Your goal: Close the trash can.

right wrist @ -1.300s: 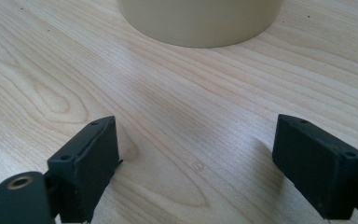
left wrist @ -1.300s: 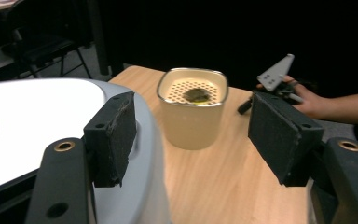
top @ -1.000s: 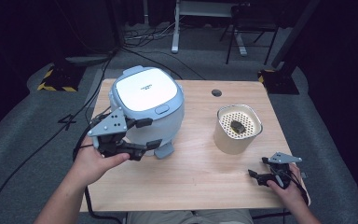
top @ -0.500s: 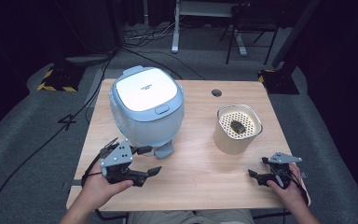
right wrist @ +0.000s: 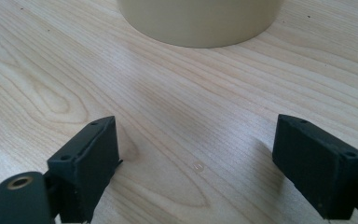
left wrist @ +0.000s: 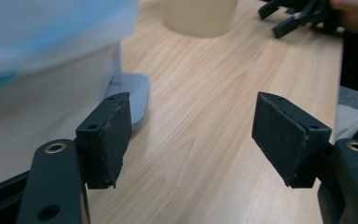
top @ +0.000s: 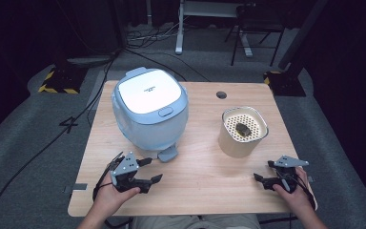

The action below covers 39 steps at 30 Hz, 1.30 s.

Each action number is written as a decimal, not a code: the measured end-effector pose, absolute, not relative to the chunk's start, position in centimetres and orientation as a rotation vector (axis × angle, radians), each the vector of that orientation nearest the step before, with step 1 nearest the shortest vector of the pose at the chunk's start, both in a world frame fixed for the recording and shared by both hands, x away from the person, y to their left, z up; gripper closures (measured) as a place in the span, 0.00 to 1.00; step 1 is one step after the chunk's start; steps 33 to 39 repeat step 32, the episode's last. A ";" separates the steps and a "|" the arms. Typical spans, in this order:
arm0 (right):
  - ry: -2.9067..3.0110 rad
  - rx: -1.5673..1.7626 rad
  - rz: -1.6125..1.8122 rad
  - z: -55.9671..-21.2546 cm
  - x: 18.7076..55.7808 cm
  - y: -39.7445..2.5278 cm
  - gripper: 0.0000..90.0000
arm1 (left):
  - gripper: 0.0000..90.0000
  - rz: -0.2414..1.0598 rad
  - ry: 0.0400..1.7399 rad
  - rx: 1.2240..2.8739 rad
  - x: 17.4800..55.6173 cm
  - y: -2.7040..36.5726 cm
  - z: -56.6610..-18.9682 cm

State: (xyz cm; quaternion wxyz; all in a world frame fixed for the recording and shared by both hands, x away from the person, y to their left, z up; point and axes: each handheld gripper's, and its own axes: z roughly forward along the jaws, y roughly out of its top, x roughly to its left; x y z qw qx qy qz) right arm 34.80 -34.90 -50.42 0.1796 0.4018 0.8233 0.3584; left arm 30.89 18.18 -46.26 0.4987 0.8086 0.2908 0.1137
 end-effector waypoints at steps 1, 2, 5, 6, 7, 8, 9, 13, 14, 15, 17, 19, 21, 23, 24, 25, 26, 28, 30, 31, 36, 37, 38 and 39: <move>2.327 1.135 1.013 -50.4 34.8 -34.9 0.17 | 0.33 0.278 0.727 1.957 31.0 18.3 -46.8; 2.327 1.135 1.013 -50.4 34.8 -34.9 0.17 | 0.32 0.281 0.740 1.959 31.1 18.3 -47.1; 2.327 1.136 1.013 -50.4 34.8 -34.9 0.17 | 0.32 0.276 0.786 1.970 31.3 18.5 -48.2; 2.327 1.135 1.013 -50.4 34.8 -34.9 0.17 | 0.32 0.276 0.798 1.977 31.3 18.6 -48.5; 2.327 1.135 1.013 -50.4 34.8 -34.9 0.17 | 0.32 0.283 0.804 1.994 31.4 18.6 -48.7; 2.327 1.136 1.013 -50.4 34.8 -34.9 0.17 | 0.31 0.294 0.811 2.009 31.5 18.6 -49.0; 2.327 1.135 1.013 -50.4 34.8 -34.9 0.17 | 0.30 0.307 0.816 2.023 31.5 18.7 -49.2; 2.327 1.135 1.013 -50.4 34.8 -34.9 0.17 | 0.27 0.311 0.870 2.071 31.6 18.6 -50.0; 2.328 1.135 1.013 -50.4 34.8 -34.9 0.17 | 0.26 0.307 0.895 2.095 31.7 18.5 -50.1; 2.327 1.135 1.013 -50.4 34.8 -34.9 0.17 | 0.25 0.306 0.922 2.114 31.8 18.5 -50.1; 2.327 1.135 1.013 -50.4 34.8 -34.9 0.17 | 0.24 0.306 0.965 2.121 31.9 18.4 -50.2; 2.327 1.135 1.013 -50.4 34.8 -34.9 0.17 | 0.22 0.309 1.012 2.140 32.1 18.3 -50.3; 2.327 1.135 1.013 -50.4 34.8 -34.9 0.17 | 0.18 0.314 1.014 2.151 32.2 18.1 -50.4; 2.327 1.135 1.013 -50.4 34.8 -34.9 0.17 | 0.17 0.357 1.001 2.188 32.2 18.0 -50.4; 2.327 1.135 1.013 -50.4 34.8 -34.9 0.17 | 0.17 0.366 0.987 2.203 32.2 17.9 -50.4; 2.327 1.135 1.013 -50.4 34.8 -34.9 0.17 | 0.17 0.363 0.977 2.210 32.4 18.0 -50.4; 2.327 1.135 1.012 -50.4 34.8 -34.9 0.17 | 0.17 0.358 0.977 2.202 32.4 18.0 -50.4; 2.327 1.135 1.012 -50.4 34.8 -34.9 0.17 | 0.16 0.356 0.970 2.208 32.6 18.1 -50.4; 2.326 1.135 1.010 -50.4 34.8 -34.9 0.17 | 0.17 0.358 0.972 2.210 32.6 18.1 -50.4; 2.326 1.136 1.009 -50.4 34.8 -34.9 0.17 | 0.17 0.357 0.970 2.209 32.6 18.1 -50.4; 2.327 1.135 1.011 -50.4 34.8 -34.9 0.16 | 0.17 0.358 0.971 2.210 32.6 18.1 -50.4; 2.327 1.135 1.011 -50.4 34.8 -34.9 0.16 | 0.17 0.358 0.971 2.210 32.6 18.1 -50.4; 2.327 1.135 1.011 -50.4 34.8 -34.9 0.16 | 0.17 0.358 0.971 2.210 32.6 18.1 -50.4; 2.327 1.135 1.011 -50.4 34.8 -34.9 0.16 | 0.17 0.358 0.971 2.210 32.6 18.1 -50.4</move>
